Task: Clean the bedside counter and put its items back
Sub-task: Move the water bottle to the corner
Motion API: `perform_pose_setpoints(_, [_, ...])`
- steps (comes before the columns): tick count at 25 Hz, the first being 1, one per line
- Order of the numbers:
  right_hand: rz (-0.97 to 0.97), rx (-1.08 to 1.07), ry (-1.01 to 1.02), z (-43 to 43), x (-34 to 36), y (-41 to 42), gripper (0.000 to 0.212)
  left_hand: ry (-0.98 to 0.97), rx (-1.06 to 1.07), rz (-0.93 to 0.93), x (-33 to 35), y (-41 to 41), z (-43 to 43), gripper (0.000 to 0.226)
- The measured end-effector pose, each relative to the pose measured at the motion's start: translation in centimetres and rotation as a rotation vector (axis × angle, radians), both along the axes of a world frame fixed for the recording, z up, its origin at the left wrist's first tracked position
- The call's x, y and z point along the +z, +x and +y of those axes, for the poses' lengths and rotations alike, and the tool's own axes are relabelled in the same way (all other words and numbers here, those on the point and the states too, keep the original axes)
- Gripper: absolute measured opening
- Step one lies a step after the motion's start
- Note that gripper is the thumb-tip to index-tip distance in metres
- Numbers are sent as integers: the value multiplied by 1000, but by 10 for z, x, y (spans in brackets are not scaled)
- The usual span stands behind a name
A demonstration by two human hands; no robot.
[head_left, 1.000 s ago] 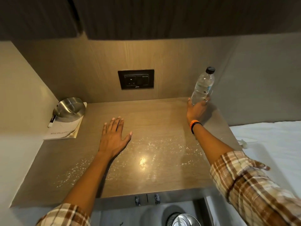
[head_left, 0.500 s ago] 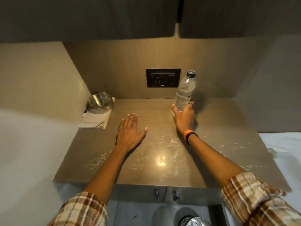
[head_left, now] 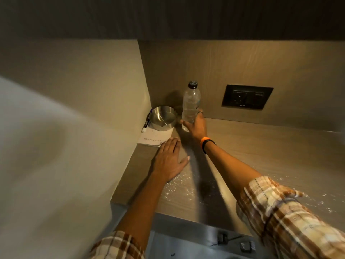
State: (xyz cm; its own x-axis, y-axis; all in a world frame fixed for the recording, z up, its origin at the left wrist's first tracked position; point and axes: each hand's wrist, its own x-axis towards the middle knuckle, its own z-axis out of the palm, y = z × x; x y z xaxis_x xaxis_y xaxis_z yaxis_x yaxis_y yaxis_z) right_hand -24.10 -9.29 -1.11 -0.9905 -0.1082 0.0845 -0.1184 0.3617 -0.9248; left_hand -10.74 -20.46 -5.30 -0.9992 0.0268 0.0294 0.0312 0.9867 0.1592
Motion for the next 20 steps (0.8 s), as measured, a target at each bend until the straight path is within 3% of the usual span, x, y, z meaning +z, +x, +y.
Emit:
perform_pose_setpoints(9, [-36,-34,27,-17,-6,-15,58,-26,-1,21,-4,-9,-3,89])
perform_pose_setpoints(13, [47,-48,347,31,-9,15,79,25,-19,80,10,-5,11,85])
perform_pose_setpoints(16, [189,-119,585,103,-3,47,76,61,-99,100,24,-8,46,81])
perform_pose_setpoints(20, [195,-295,831,235,8,91,81,104,-292,102,37,-18,149,78])
